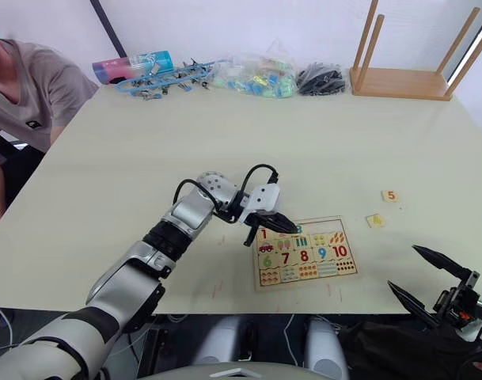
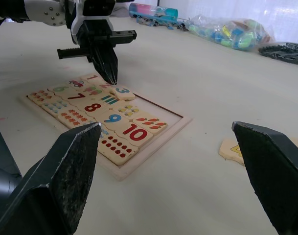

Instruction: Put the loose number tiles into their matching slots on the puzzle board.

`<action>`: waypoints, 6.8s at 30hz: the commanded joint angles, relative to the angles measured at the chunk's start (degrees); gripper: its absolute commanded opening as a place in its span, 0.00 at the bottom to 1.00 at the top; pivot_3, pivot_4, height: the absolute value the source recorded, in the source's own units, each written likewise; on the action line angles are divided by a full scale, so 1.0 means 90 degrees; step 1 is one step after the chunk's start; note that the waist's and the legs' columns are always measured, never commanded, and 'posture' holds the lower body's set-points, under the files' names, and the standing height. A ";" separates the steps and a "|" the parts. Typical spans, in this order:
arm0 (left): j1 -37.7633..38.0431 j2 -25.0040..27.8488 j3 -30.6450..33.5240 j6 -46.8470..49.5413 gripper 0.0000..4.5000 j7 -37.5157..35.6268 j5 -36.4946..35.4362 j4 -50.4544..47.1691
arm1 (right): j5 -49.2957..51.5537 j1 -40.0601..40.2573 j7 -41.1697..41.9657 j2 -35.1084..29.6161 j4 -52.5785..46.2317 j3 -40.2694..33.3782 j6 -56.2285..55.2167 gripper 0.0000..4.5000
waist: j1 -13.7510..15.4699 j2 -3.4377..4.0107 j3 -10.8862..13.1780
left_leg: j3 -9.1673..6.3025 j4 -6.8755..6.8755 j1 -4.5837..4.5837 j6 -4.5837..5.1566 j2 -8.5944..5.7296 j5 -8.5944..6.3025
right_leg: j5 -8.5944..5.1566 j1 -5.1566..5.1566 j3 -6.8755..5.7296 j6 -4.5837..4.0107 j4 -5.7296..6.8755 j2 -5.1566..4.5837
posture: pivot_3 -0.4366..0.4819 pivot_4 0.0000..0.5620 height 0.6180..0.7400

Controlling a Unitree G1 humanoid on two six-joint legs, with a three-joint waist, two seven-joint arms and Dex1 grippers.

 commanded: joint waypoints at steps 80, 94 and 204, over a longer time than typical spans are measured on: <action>-0.0154 -0.0659 0.0085 -0.0271 0.02 0.0422 0.0460 0.0374 | 0.0067 0.0043 0.0113 0.0046 0.0032 -0.0069 -0.0236 1.00 | 0.0000 0.0000 0.0000 | -0.0001 0.0001 0.0000 0.0001 0.0002 0.0000 | 0.0000 0.0000 0.0000 0.0000 0.0002 0.0000 | 0.48 0.27 1.00; -0.0131 -0.0669 0.0091 -0.0305 0.02 0.0542 0.0539 0.0452 | 0.0051 0.0032 0.0132 0.0020 0.0046 -0.0074 -0.0235 1.00 | 0.0000 0.0000 0.0000 | -0.0001 0.0001 0.0000 0.0001 0.0002 0.0000 | 0.0000 0.0000 -0.0001 0.0000 0.0002 0.0000 | 0.48 0.27 1.00; 0.5738 0.2462 0.4901 0.0722 0.98 0.1282 -0.2965 -0.3540 | -0.0510 -0.0746 -0.0972 -0.0778 0.1266 -0.0294 0.0868 1.00 | -0.0170 0.0008 -0.0007 | -0.0008 -0.0048 0.0012 -0.0037 0.0016 -0.0017 | -0.0014 -0.0007 -0.0077 -0.0040 -0.0014 -0.0149 | 0.48 0.27 1.00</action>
